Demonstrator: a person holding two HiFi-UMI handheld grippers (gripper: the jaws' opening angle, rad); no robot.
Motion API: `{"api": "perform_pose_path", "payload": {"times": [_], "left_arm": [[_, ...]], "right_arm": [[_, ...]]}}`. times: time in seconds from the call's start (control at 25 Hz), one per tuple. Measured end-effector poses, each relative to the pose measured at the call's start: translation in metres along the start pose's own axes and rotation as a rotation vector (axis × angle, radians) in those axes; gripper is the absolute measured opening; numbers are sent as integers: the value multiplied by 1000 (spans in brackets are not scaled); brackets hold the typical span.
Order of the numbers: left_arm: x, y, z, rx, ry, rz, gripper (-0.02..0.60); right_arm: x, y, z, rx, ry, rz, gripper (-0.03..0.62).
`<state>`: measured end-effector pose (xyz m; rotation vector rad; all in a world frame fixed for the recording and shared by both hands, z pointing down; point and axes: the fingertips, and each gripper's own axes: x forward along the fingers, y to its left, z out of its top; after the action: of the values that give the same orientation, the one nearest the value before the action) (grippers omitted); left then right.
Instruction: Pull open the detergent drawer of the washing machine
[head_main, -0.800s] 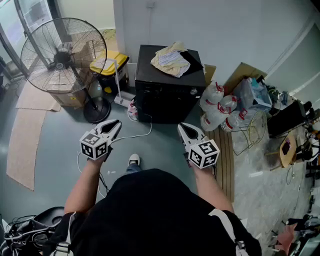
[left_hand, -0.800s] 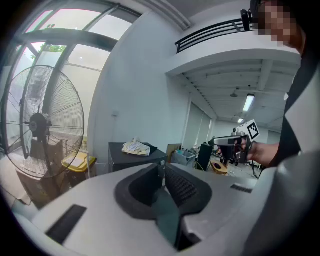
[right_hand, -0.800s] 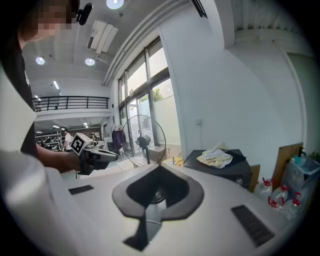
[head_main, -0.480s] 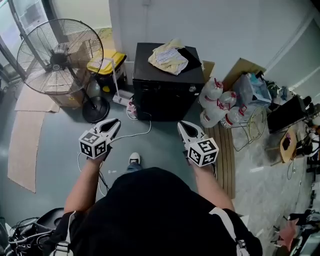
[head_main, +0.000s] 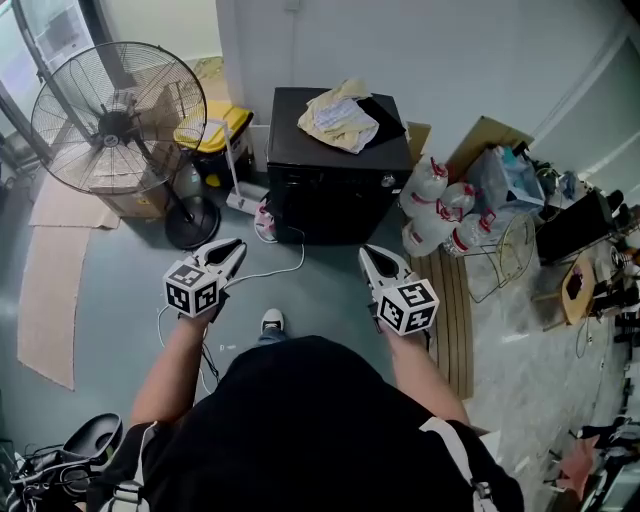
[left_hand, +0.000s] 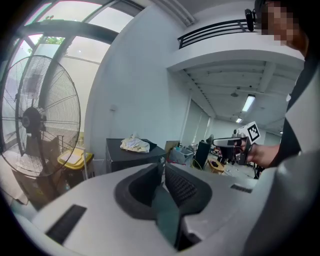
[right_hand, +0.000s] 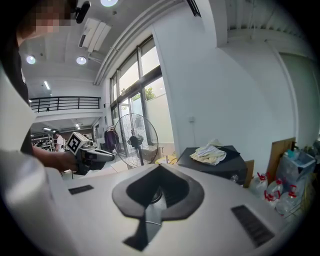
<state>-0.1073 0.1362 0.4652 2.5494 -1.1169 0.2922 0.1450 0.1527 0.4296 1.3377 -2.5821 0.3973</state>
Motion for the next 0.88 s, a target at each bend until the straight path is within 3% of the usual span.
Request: {"api": "perform_pose_path", "payload": {"times": [0.24,0.88], "left_arm": [[9,16,7,-10,0,-9,54],[33,58,11,-20,51,-44,126]], "right_arm": [[16,-5,2,-1,10,-21,8],[66,-17,2,30,48,-35,135]]}}
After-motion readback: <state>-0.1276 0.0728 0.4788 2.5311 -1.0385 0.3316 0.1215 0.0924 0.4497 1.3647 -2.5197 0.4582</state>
